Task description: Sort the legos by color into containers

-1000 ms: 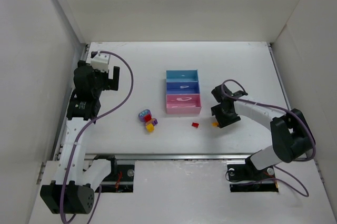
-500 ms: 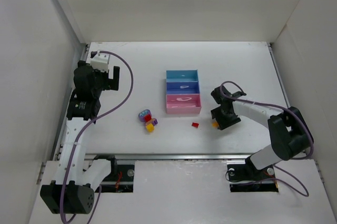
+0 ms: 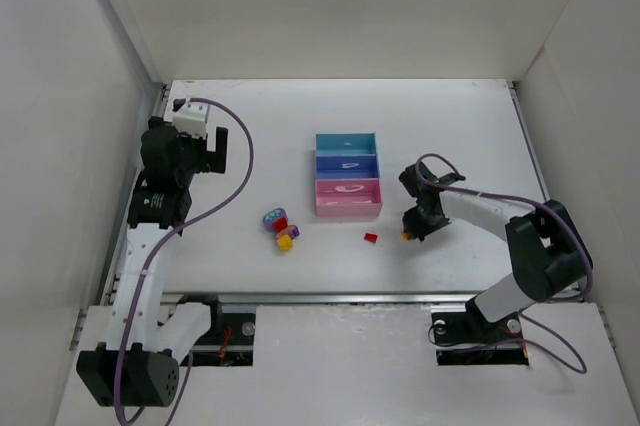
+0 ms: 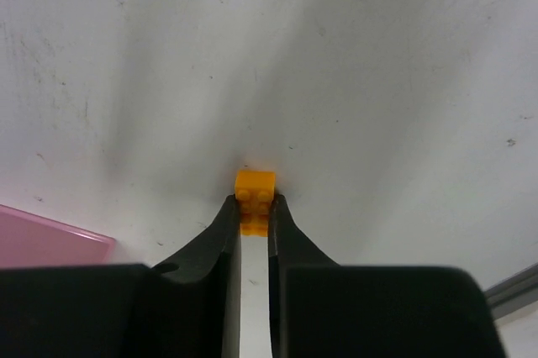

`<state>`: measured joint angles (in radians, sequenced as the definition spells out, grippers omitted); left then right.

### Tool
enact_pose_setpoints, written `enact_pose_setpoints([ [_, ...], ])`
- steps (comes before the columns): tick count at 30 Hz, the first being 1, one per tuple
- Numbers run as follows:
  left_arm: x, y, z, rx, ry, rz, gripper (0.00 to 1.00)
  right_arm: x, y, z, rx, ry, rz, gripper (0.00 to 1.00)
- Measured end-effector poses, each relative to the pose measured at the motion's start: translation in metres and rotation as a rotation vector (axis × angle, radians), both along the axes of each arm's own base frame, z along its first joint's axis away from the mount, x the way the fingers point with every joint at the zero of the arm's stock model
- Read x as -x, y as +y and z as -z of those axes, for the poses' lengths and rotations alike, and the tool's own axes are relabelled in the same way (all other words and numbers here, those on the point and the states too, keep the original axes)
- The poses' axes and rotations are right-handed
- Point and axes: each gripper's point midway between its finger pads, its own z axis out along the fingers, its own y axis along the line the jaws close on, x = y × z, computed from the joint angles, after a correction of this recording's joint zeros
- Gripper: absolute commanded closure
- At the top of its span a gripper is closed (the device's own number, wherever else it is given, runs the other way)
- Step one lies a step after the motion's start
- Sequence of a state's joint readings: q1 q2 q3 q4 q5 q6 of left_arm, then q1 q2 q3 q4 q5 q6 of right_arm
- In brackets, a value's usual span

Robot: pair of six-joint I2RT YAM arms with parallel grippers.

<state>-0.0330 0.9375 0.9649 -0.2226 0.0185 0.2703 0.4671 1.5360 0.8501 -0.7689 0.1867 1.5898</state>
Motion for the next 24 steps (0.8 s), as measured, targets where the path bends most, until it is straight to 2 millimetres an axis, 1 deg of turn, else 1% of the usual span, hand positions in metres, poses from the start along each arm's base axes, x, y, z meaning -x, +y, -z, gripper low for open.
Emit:
enact_pose_setpoints([
  [5,0.000,0.000,0.001,-0.001,0.003,-0.003,0.00,-0.005,0.000,-0.002,0.046,-0.028,-0.087,1.00],
  [7,-0.001,0.004,0.002,0.002,0.007,-0.025,0.00,-0.013,-0.003,-0.008,0.086,-0.060,-0.137,1.00],
  [8,-0.002,0.006,0.003,0.009,0.008,-0.045,0.00,-0.021,-0.004,-0.014,0.113,-0.087,-0.168,1.00],
  [10,-0.003,0.011,0.006,0.021,0.019,-0.084,0.00,-0.044,-0.005,-0.036,0.169,-0.163,-0.238,1.00],
  [12,-0.006,0.013,0.008,0.032,0.034,-0.110,0.00,-0.076,-0.002,-0.068,0.222,-0.276,-0.310,1.00],
  [14,-0.010,0.013,0.007,0.042,0.039,-0.118,0.00,-0.107,0.003,-0.104,0.273,-0.398,-0.390,1.00],
  [15,-0.012,0.011,0.005,0.048,0.037,-0.112,0.00,-0.125,0.009,-0.126,0.291,-0.479,-0.443,1.00],
  [18,-0.015,0.006,0.000,0.065,0.028,-0.083,0.00,-0.159,0.025,-0.172,0.336,-0.647,-0.584,1.00],
  [20,-0.018,0.002,-0.001,0.077,0.028,-0.070,0.00,-0.179,0.039,-0.196,0.355,-0.733,-0.672,1.00],
  [22,-0.023,-0.002,0.000,0.087,0.038,-0.053,0.00,-0.202,0.056,-0.210,0.373,-0.778,-0.746,1.00],
  [23,-0.027,-0.003,0.002,0.093,0.046,-0.046,0.00,-0.216,0.066,-0.215,0.377,-0.796,-0.777,1.00],
  [24,-0.030,-0.006,0.005,0.099,0.057,-0.037,0.00,-0.228,0.077,-0.215,0.378,-0.808,-0.797,1.00],
])
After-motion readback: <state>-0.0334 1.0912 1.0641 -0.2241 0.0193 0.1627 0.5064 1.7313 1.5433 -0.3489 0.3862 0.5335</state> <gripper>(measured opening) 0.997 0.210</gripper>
